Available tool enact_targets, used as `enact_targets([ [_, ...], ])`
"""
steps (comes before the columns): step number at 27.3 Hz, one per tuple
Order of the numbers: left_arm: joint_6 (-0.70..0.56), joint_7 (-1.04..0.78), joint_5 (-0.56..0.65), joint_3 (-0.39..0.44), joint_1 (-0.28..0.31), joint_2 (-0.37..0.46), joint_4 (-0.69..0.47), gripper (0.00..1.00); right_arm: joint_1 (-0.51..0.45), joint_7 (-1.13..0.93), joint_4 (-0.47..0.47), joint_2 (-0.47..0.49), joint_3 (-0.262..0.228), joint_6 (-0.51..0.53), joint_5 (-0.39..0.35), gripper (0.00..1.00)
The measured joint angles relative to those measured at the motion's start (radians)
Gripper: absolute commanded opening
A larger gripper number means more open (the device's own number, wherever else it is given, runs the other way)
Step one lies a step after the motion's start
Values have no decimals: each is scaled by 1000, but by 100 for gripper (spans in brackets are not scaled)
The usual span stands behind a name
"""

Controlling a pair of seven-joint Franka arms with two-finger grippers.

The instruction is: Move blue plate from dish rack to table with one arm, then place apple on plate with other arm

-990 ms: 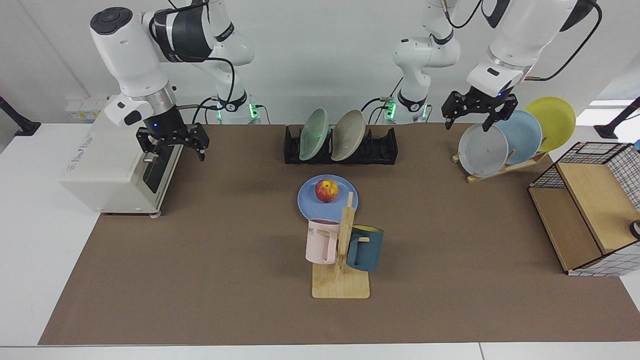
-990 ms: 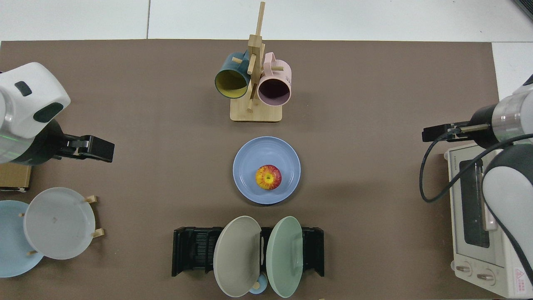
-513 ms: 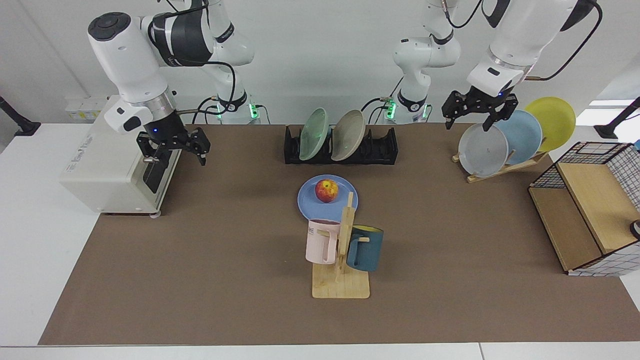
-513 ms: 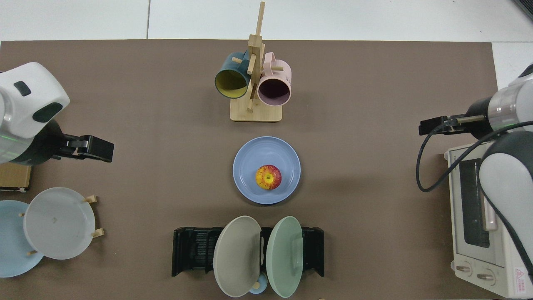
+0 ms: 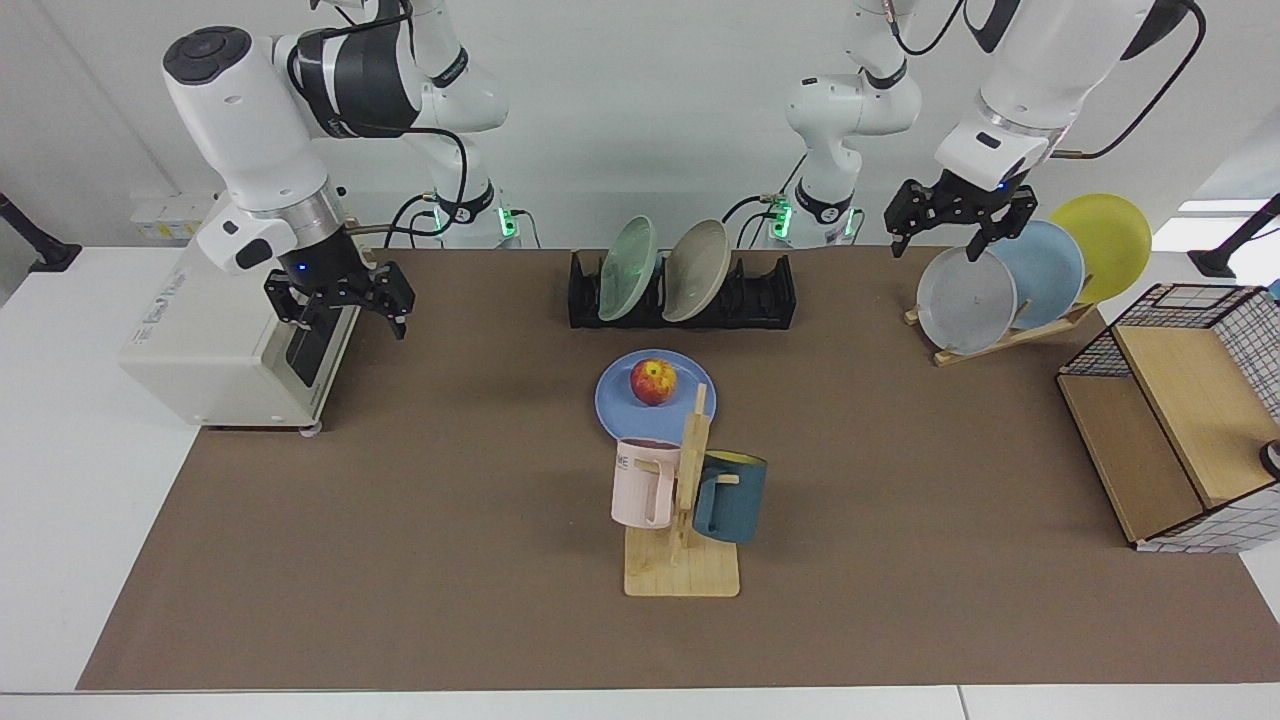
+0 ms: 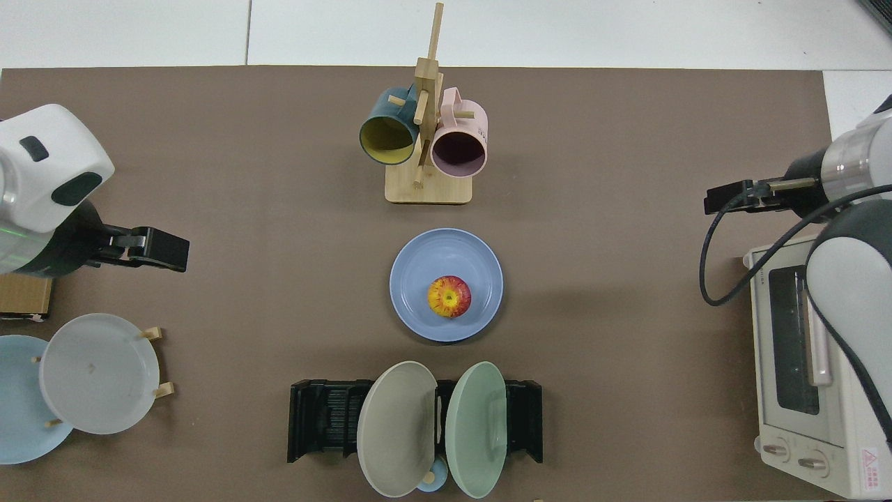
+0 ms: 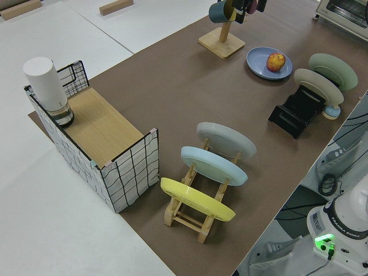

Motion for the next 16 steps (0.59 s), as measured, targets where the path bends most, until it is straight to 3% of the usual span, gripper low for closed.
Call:
enact_targets([
  [16, 0, 0, 0, 0, 0, -1, 0, 100, -33, -11, 2, 0, 2, -28, 0, 100],
])
